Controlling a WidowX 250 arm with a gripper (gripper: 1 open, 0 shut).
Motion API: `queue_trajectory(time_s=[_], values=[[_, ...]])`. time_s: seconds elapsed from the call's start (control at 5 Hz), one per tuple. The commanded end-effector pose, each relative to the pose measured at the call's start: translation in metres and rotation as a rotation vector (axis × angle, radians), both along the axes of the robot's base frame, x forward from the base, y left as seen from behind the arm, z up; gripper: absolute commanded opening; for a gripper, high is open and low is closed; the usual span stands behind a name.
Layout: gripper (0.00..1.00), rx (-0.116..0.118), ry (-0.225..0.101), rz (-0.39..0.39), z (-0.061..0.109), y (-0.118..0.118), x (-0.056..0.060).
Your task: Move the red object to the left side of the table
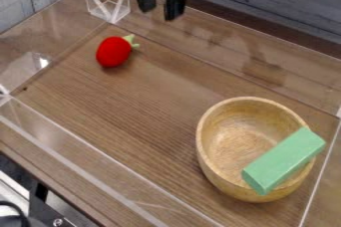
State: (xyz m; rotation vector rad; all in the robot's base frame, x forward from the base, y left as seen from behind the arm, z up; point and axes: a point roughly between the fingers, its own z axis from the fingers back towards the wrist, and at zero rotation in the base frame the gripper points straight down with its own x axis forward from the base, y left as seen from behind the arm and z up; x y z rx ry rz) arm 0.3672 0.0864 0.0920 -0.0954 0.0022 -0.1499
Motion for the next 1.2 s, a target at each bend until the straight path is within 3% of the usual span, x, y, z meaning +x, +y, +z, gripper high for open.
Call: queue_trajectory(time_s=[0.0, 0.2, 0.4, 1.0], values=[[1.00, -0.002, -0.066, -0.007, 0.030, -0.006, 0.004], [1.00, -0.009, -0.084, 0.008, 0.045, -0.009, 0.002], [1.00, -0.015, -0.102, 0.088, 0.049, -0.011, 0.007], [1.00, -0.016, -0.110, 0.221, 0.041, -0.006, 0.002]])
